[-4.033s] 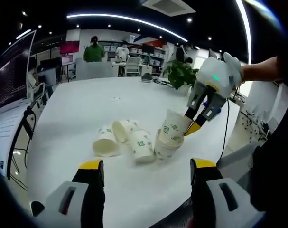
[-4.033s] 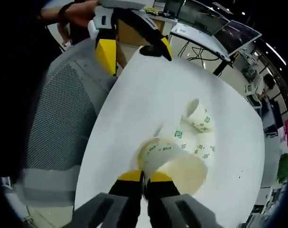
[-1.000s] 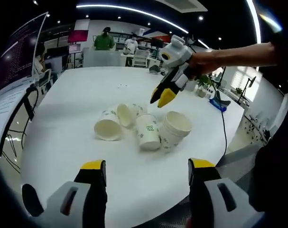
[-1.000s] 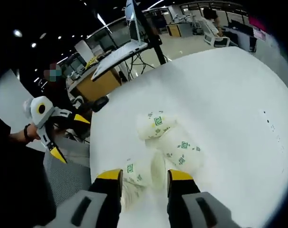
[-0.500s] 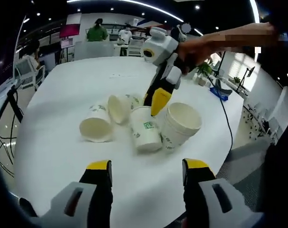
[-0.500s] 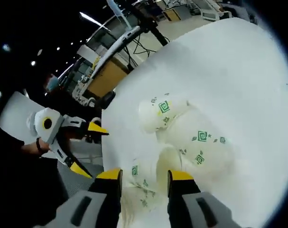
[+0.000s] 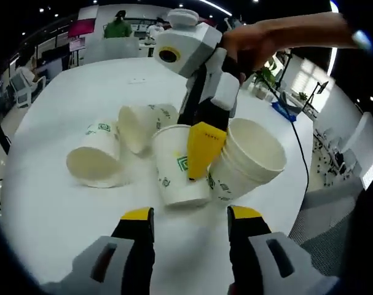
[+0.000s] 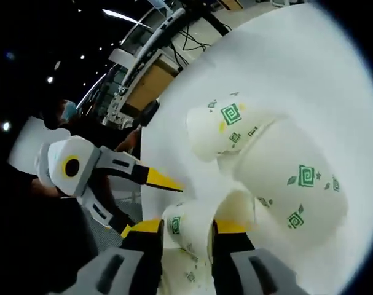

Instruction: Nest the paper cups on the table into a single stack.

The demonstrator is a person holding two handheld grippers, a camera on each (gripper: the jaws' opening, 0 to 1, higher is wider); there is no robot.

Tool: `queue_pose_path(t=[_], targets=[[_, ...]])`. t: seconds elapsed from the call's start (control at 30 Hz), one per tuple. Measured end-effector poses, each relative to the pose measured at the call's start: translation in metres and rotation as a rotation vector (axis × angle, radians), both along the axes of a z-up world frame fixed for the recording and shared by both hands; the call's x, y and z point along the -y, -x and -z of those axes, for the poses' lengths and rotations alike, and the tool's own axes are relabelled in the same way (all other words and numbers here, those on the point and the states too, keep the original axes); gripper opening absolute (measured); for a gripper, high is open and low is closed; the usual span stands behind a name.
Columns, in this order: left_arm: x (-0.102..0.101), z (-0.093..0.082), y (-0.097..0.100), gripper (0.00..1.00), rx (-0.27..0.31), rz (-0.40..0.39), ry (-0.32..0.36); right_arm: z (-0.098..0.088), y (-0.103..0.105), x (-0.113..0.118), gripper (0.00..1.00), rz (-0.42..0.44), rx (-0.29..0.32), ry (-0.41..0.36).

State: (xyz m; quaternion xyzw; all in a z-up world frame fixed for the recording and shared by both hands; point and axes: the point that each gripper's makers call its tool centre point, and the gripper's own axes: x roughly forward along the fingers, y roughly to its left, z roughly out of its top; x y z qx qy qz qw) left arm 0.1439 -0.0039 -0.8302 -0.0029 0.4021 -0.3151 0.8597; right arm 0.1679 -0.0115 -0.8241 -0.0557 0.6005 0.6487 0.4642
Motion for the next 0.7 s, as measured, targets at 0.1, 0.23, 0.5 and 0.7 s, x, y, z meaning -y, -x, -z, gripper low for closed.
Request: queue_pose_path(t=[0.1,0.23,0.5,0.7], targets=[[0.0,0.004,-0.001,0.46,-0.004,0.003,-0.003,0.0,0.001,-0.004,0.21,0.007,-0.034,-0.02],[-0.006,0.006,-0.004,0.46,-0.002,0.0,-0.012,-0.008,0.003,-0.017,0.11,0.031,-0.075,-0.069],[-0.025,-0.004,-0.003,0.48,0.015,-0.052,-0.002,-0.019,0.012,-0.038,0.0,0.05,-0.07,-0.134],[-0.041,-0.009,0.006,0.51,0.034,-0.087,-0.001,-0.028,0.022,-0.044,0.0,0.053,-0.025,-0.157]])
